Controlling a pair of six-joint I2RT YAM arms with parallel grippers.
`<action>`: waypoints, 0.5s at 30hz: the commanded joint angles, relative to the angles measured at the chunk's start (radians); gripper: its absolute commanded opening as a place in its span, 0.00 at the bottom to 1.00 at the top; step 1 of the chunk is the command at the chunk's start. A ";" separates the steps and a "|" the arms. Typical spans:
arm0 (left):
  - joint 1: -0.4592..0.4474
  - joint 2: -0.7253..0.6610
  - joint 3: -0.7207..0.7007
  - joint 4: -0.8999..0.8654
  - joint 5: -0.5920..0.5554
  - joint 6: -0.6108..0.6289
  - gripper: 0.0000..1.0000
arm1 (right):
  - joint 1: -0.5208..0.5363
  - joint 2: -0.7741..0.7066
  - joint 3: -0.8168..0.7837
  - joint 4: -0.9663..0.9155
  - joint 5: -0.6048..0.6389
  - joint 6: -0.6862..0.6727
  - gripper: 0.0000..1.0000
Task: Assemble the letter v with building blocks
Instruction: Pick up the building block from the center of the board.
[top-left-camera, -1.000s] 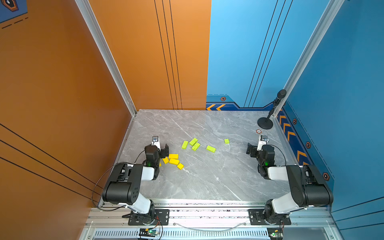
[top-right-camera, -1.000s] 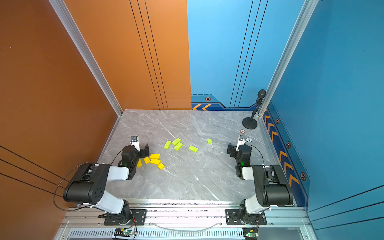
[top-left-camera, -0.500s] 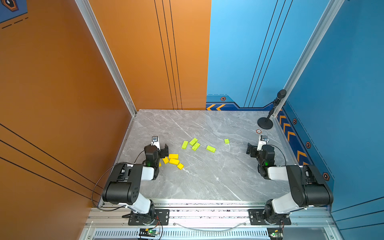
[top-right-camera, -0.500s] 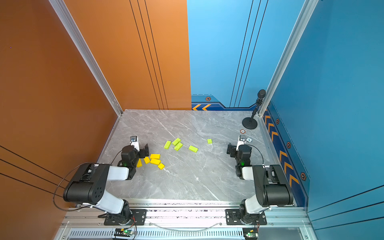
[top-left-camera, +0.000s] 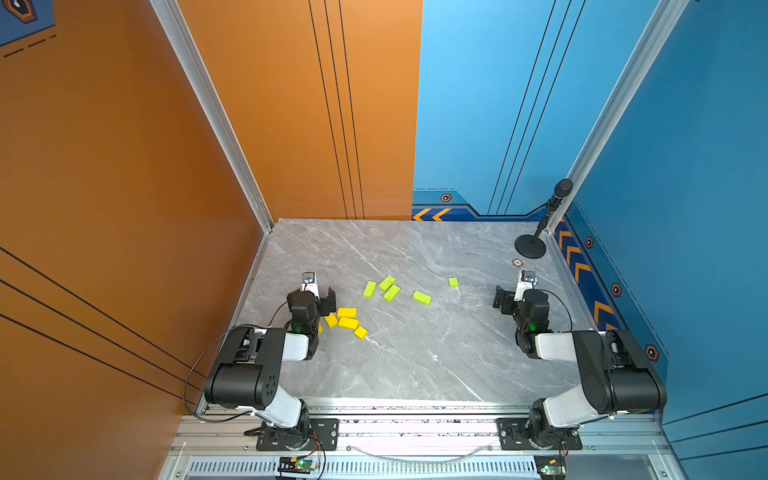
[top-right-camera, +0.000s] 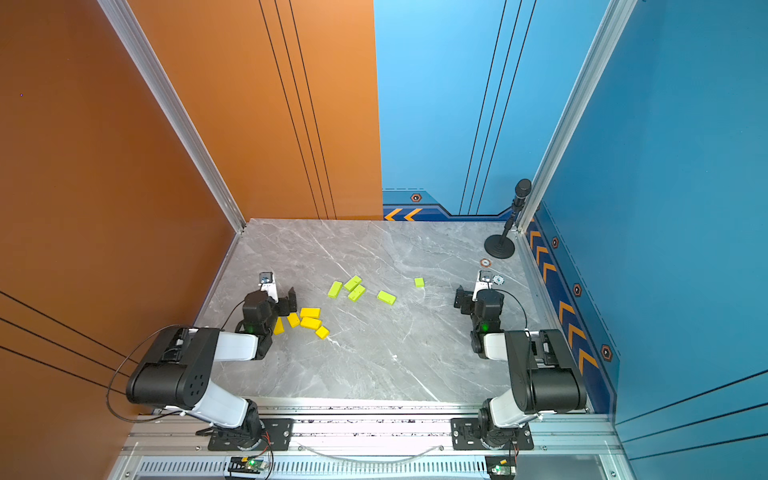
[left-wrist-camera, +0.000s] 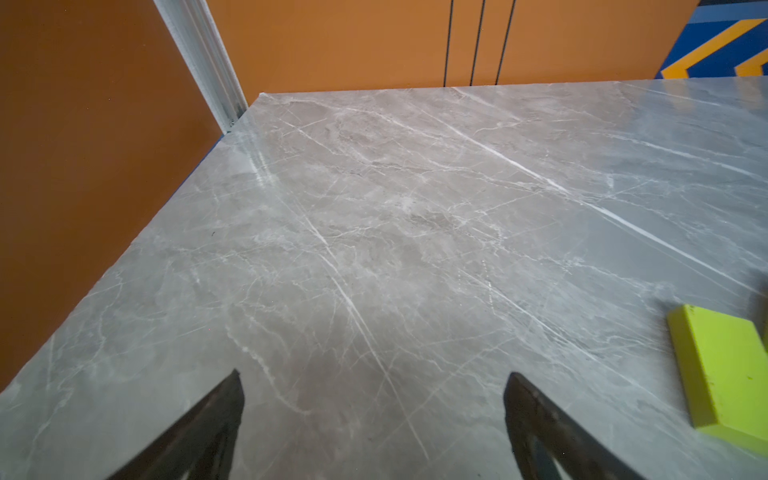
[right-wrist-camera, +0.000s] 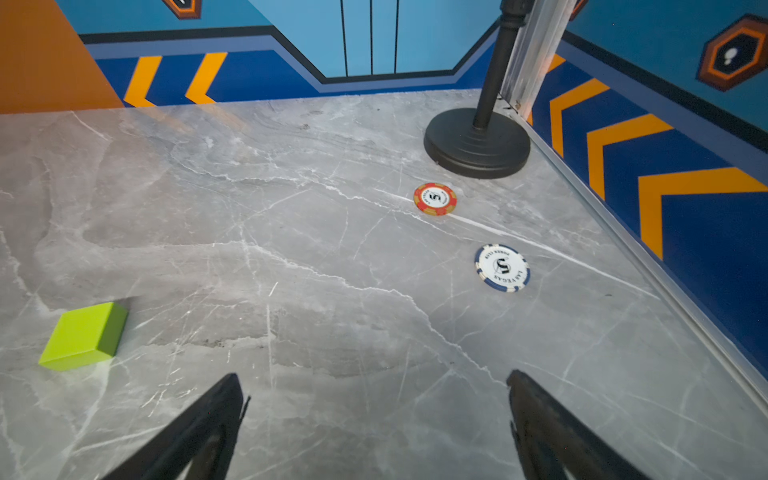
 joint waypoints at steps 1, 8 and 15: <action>-0.030 -0.120 0.033 -0.107 -0.113 -0.003 0.98 | 0.002 -0.138 0.086 -0.203 0.137 0.040 1.00; -0.142 -0.373 0.209 -0.644 -0.271 -0.103 0.98 | -0.034 -0.331 0.098 -0.437 0.339 0.399 1.00; -0.091 -0.507 0.400 -1.125 -0.055 -0.353 0.98 | 0.003 -0.359 0.225 -0.665 0.168 0.359 1.00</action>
